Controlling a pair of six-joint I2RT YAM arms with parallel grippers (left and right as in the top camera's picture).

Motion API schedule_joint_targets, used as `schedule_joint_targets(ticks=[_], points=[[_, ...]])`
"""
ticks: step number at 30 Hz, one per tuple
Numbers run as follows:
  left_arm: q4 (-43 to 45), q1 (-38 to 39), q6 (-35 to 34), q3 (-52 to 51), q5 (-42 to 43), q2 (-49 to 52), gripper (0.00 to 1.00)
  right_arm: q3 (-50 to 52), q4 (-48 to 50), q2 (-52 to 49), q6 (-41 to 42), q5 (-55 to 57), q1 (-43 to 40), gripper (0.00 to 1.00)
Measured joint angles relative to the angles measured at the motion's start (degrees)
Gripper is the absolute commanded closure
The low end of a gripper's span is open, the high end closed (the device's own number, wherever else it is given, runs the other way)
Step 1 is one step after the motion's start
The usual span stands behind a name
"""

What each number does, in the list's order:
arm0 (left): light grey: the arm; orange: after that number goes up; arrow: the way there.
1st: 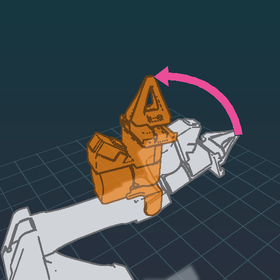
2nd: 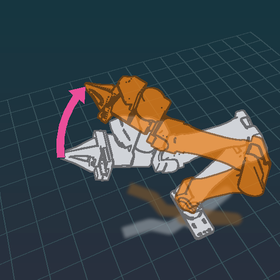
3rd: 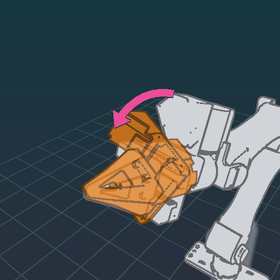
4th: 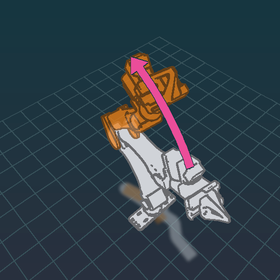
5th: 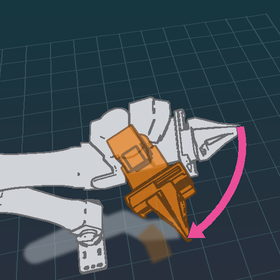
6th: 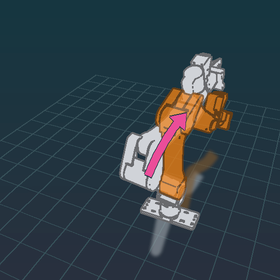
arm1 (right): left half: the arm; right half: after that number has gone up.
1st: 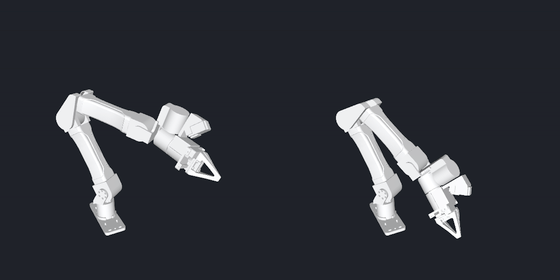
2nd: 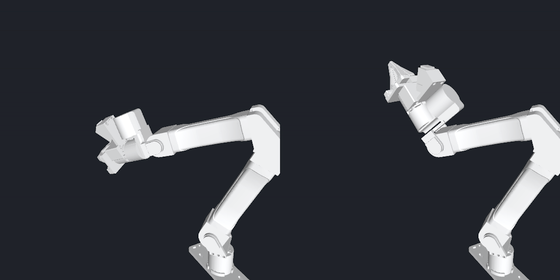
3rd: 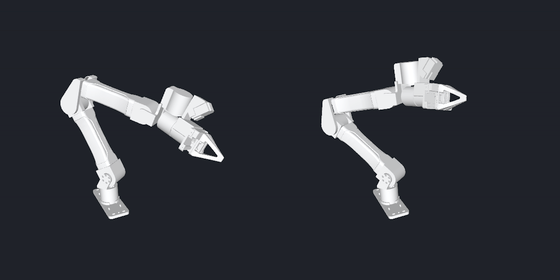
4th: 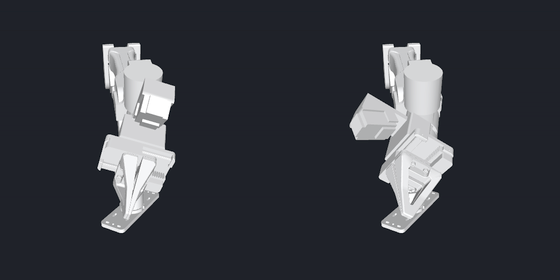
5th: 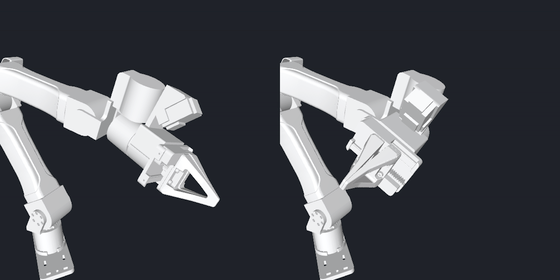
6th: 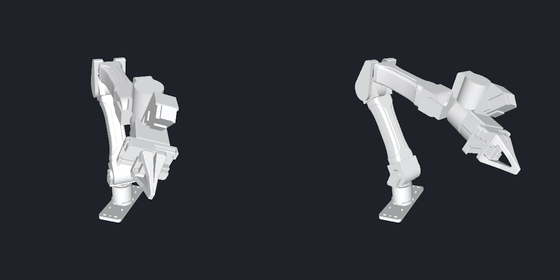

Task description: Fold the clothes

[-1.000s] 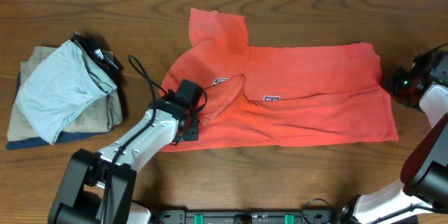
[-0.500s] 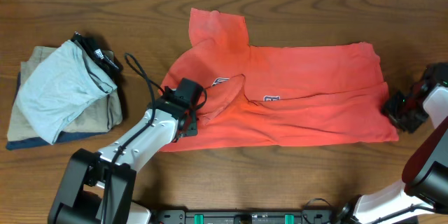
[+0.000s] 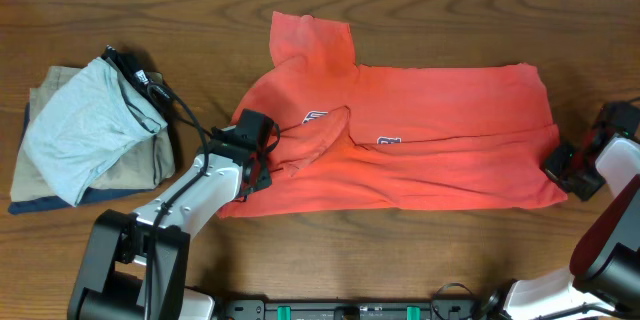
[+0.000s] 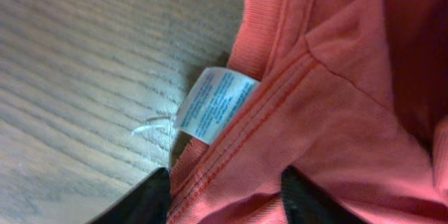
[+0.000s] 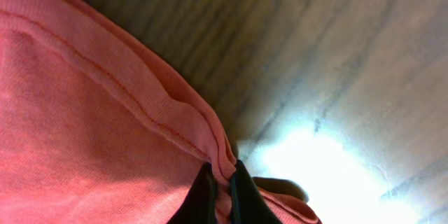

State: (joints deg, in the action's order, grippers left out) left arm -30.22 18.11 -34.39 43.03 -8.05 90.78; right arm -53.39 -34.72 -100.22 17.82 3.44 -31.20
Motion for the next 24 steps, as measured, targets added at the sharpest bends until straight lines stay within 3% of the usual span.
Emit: schedule_joint_targets(ticks=[10, 18, 20, 21, 24], points=[[-18.12, -0.11, -4.11, 0.81, 4.24, 0.92, 0.61, 1.44, -8.96, 0.87, 8.33, 11.06, 0.33, 0.99], [-19.34, -0.76, -5.84, 0.74, 7.65, 0.98, 0.6, 3.02, -12.17, 1.42, 11.54, 16.46, 0.28, 0.97], [-19.65, -0.76, -4.83, 0.98, 8.2, 0.98, 0.59, 3.32, -12.63, 2.03, 11.76, 15.67, 0.13, 0.92], [-19.89, -0.76, -4.15, 1.22, 8.76, 0.98, 0.56, 3.32, -13.0, 2.45, 11.72, 14.51, -0.02, 0.85], [-20.46, -0.72, -2.27, 3.21, 9.64, 0.48, 0.47, 3.08, -13.27, 5.44, 11.39, 10.91, -0.09, 0.47]])
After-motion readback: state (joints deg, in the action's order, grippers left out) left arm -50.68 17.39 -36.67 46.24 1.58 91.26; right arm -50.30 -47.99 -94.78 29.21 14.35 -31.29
